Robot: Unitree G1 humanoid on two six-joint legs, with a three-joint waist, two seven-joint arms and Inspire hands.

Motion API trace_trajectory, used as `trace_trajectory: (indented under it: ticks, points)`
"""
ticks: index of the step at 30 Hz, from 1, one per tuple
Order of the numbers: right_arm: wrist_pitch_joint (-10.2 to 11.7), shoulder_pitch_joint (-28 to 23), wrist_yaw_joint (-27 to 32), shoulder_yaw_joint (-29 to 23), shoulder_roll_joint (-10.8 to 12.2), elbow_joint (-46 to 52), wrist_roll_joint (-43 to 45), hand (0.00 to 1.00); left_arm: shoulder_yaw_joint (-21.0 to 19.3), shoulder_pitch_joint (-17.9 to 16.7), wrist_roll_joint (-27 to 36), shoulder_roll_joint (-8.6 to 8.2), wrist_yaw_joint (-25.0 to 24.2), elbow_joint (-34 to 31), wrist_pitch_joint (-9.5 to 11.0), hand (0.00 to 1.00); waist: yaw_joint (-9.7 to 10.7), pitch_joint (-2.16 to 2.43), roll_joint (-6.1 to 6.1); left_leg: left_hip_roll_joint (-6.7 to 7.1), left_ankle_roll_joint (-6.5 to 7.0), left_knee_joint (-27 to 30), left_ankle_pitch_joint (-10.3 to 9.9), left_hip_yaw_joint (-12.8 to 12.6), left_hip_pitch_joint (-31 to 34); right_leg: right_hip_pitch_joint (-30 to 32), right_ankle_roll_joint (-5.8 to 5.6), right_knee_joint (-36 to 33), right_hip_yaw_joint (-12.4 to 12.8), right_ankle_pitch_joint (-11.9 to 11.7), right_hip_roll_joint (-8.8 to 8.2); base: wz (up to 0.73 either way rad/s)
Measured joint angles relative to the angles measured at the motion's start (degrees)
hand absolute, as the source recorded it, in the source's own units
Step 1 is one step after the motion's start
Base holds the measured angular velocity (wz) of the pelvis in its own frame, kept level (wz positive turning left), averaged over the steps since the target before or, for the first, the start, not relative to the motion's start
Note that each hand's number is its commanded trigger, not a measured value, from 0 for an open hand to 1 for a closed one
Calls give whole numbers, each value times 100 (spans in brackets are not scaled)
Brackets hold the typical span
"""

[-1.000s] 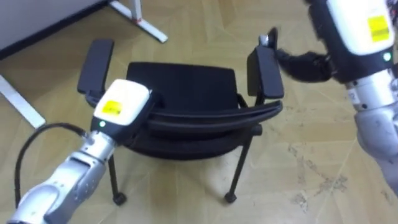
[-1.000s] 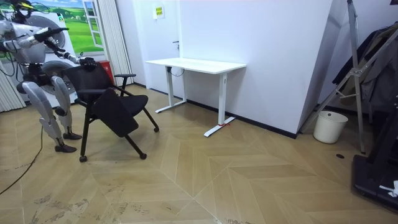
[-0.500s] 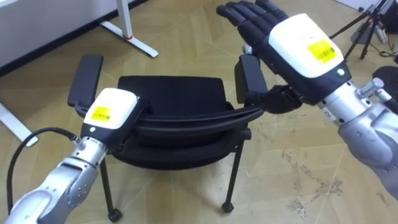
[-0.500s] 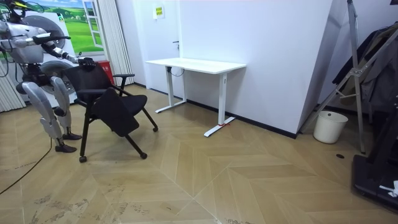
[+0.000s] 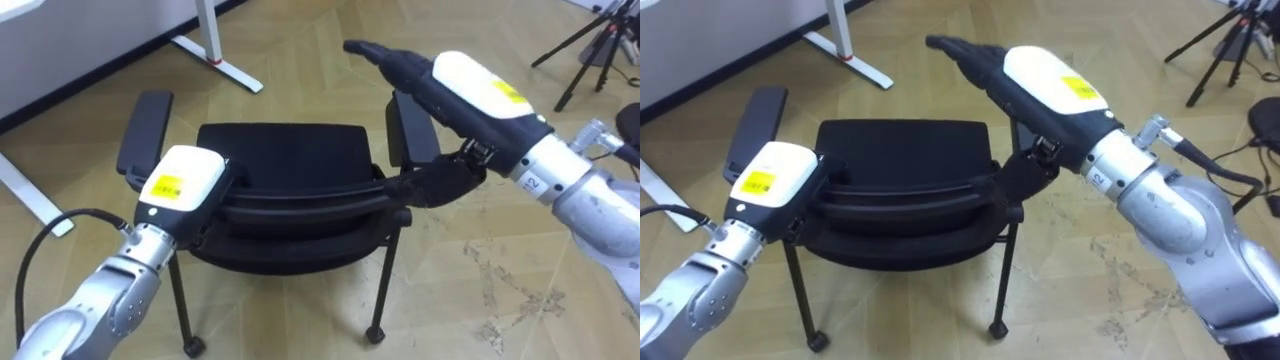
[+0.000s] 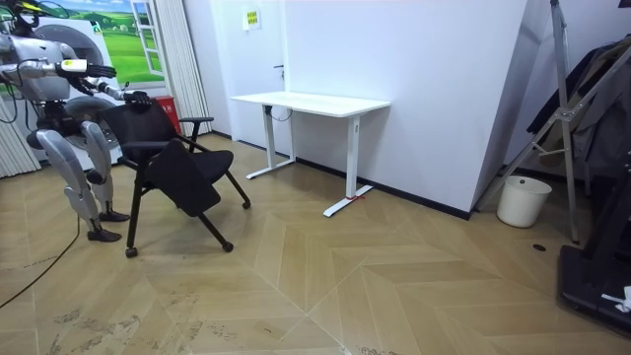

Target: Push chair

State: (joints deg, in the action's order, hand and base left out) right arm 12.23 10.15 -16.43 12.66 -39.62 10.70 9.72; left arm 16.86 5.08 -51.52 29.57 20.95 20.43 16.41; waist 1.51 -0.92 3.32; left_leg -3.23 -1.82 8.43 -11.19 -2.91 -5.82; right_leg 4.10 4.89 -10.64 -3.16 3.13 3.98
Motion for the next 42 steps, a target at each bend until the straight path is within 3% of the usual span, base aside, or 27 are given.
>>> trace_trajectory:
  ticks: [7, 23, 30, 36, 42]
  points:
    - [-233, 0, -566, -2, 7, 2, -104, 0, 0, 0, 1, -3, -1, 1, -18, 100, 41, 2, 3, 0, 0, 5, 0, -3, 0, 0, 1, -4, -5, 0, -4, 0]
    - [-357, 0, -1425, 19, 74, 0, -279, 0, 0, 0, 11, -2, -11, 8, -32, 100, 44, 5, 6, 1, 0, 7, 0, -3, 13, 1, -1, -1, -6, 1, -3, 0]
    - [-350, 0, -1434, 134, 77, -29, -252, 0, 0, 0, 8, -3, -10, 9, -31, 100, 37, 11, 16, 1, 0, 7, 0, -8, 10, 0, -1, -4, -4, 0, -4, 0]
    - [-355, 0, -1416, 182, 169, -149, 443, 0, 0, 2, -28, -106, -4, 5, -68, 100, -19, 14, 20, 4, 0, 9, 0, 15, 12, -1, -3, 1, -7, 3, -3, 0]
    - [-361, 1, -1000, 397, 543, -472, 1166, 0, 153, 6, -23, -158, 142, 6, -167, 100, -23, 13, 20, 13, 0, 10, 0, 54, 13, -11, -17, -13, -19, 35, -14, 3]
